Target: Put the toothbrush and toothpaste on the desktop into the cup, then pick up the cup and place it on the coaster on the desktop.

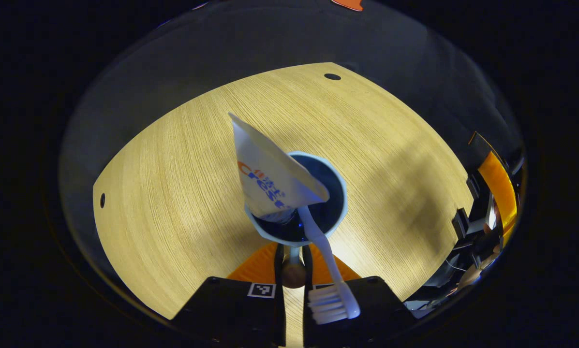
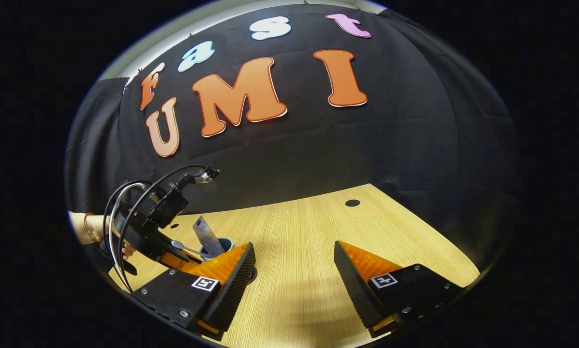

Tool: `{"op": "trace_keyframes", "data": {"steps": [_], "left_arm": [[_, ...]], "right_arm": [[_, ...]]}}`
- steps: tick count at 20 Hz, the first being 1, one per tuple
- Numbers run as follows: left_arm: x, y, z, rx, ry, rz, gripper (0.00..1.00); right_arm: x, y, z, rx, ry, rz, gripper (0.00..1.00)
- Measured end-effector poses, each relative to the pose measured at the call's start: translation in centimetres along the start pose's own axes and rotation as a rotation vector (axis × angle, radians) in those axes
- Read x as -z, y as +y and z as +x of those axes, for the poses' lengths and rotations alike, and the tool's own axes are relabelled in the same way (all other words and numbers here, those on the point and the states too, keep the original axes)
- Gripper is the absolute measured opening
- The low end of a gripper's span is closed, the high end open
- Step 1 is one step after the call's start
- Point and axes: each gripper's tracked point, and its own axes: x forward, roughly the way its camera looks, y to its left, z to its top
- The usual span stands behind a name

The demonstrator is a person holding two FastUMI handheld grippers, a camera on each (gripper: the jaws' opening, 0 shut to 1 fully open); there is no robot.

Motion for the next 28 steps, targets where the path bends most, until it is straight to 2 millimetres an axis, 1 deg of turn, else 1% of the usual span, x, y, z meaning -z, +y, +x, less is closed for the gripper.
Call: {"op": "trace_keyframes", "data": {"steps": [4,5,6,7,9,12,13,15,16,17,19,20,21,22,23,25,26,27,28], "left_arm": [[-1.2,-1.6,1.5,-0.008,0.020,-0.002,0.07],[-1.4,-1.6,2.0,-0.007,0.024,-0.007,0.07],[-1.0,-0.8,2.0,-0.004,0.027,-0.006,0.07],[-1.0,-0.2,2.2,-0.002,0.021,0.000,0.07],[-1.7,-0.8,2.2,-0.005,0.027,0.015,0.07],[-1.8,-1.8,1.6,-0.009,0.011,0.031,0.10],[-1.1,-1.4,0.6,-0.009,-0.003,0.037,0.15],[-1.5,-1.6,0.4,-0.018,-0.028,0.042,0.20],[-1.2,-1.8,0.4,-0.025,-0.041,0.041,0.22],[-1.0,-1.9,0.4,-0.022,-0.048,0.032,0.43],[-0.7,-1.7,0.4,-0.008,-0.077,0.006,0.71],[-0.4,-1.1,-0.6,-0.025,-0.099,-0.007,0.86],[-0.3,-0.5,-0.6,-0.040,-0.122,-0.025,1.00],[0.5,0.3,-0.9,-0.043,-0.152,-0.042,1.00],[0.7,1.2,-1.4,-0.062,-0.192,-0.061,1.00],[0.8,1.7,-3.3,-0.075,-0.283,-0.103,1.00],[1.1,2.1,-3.7,-0.091,-0.328,-0.130,1.00],[1.4,2.7,-4.7,-0.114,-0.375,-0.145,1.00],[1.7,3.2,-6.2,-0.141,-0.425,-0.158,1.00]], "right_arm": [[0.4,0.2,0.1,-0.004,0.007,-0.020,0.98],[0.6,0.3,0.1,-0.006,0.011,-0.020,0.98],[0.6,0.5,0.2,-0.010,0.014,-0.019,0.98],[0.8,0.7,0.3,-0.014,0.019,-0.019,0.98],[1.0,1.0,0.5,-0.017,0.027,-0.018,0.98],[1.3,1.7,0.5,-0.024,0.038,-0.019,0.98],[1.4,1.7,0.6,-0.023,0.039,-0.023,0.98],[1.7,1.9,0.6,-0.021,0.046,-0.029,0.98],[1.7,2.0,0.5,-0.019,0.050,-0.030,0.98],[1.9,2.3,0.6,-0.020,0.056,-0.031,0.98],[2.2,2.8,0.3,-0.020,0.066,-0.037,0.98],[2.2,3.2,0.2,-0.021,0.068,-0.039,0.98],[2.3,3.5,0.1,-0.020,0.070,-0.042,0.98],[2.5,3.9,0.0,-0.021,0.074,-0.044,0.98],[2.7,4.4,-0.2,-0.022,0.079,-0.047,0.98],[2.9,5.6,-0.5,-0.024,0.083,-0.060,0.98],[2.9,6.0,-0.7,-0.022,0.077,-0.069,0.98],[2.8,6.6,-0.9,-0.018,0.070,-0.080,0.98],[2.6,7.2,-1.1,-0.019,0.066,-0.090,0.98]]}}
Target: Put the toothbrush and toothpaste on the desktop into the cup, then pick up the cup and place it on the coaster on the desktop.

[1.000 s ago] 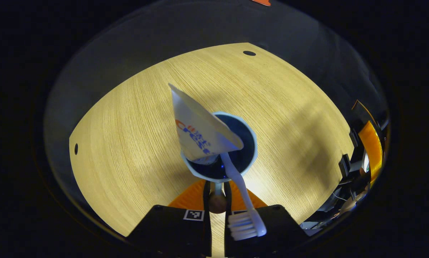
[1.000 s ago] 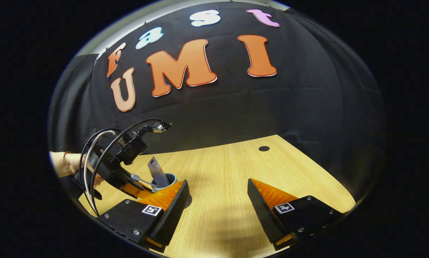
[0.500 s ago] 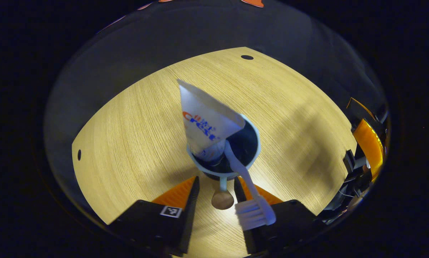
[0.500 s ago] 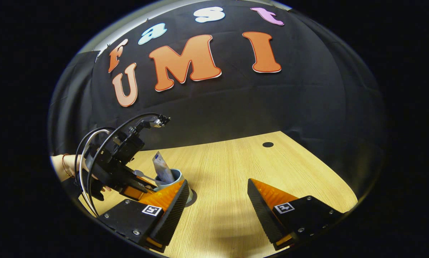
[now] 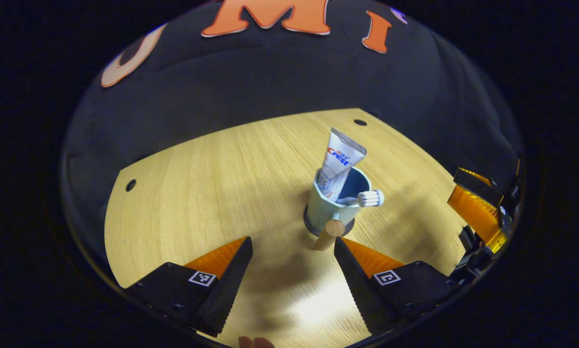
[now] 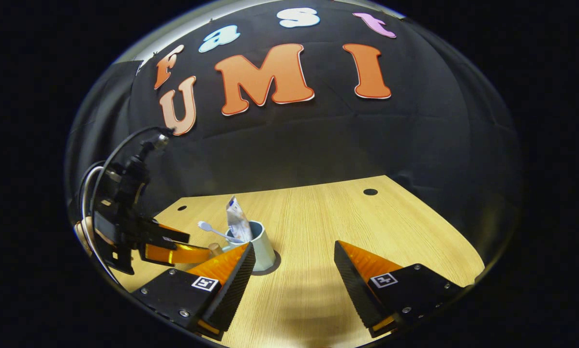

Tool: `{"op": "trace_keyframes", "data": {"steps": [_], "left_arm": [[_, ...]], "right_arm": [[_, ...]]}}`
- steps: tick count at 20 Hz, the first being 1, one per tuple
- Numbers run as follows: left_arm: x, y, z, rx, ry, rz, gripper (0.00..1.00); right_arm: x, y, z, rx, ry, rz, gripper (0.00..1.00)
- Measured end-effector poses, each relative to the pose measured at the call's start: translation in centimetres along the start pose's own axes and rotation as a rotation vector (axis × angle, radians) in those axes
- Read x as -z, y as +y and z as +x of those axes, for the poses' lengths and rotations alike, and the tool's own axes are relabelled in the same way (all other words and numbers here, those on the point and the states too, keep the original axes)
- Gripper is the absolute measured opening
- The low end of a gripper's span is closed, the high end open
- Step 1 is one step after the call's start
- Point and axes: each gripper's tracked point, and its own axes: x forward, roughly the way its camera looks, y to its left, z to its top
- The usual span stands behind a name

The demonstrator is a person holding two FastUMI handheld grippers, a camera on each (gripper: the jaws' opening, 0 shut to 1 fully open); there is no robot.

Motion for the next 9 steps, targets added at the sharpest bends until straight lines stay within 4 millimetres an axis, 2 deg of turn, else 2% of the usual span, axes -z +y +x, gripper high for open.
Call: {"op": "trace_keyframes", "data": {"steps": [3,4,9], "left_arm": [[-2.1,1.6,-4.3,-0.051,-0.183,-0.023,1.00],[-2.2,1.9,-5.1,-0.065,-0.243,-0.035,1.00],[-1.6,2.3,-5.7,-0.164,-0.496,-0.059,1.00]], "right_arm": [[-0.8,2.0,-1.0,-0.006,-0.027,-0.012,0.98],[-1.3,2.6,-1.4,-0.006,-0.046,-0.017,0.98],[-3.8,5.0,-3.8,0.009,-0.178,-0.054,0.98]]}}
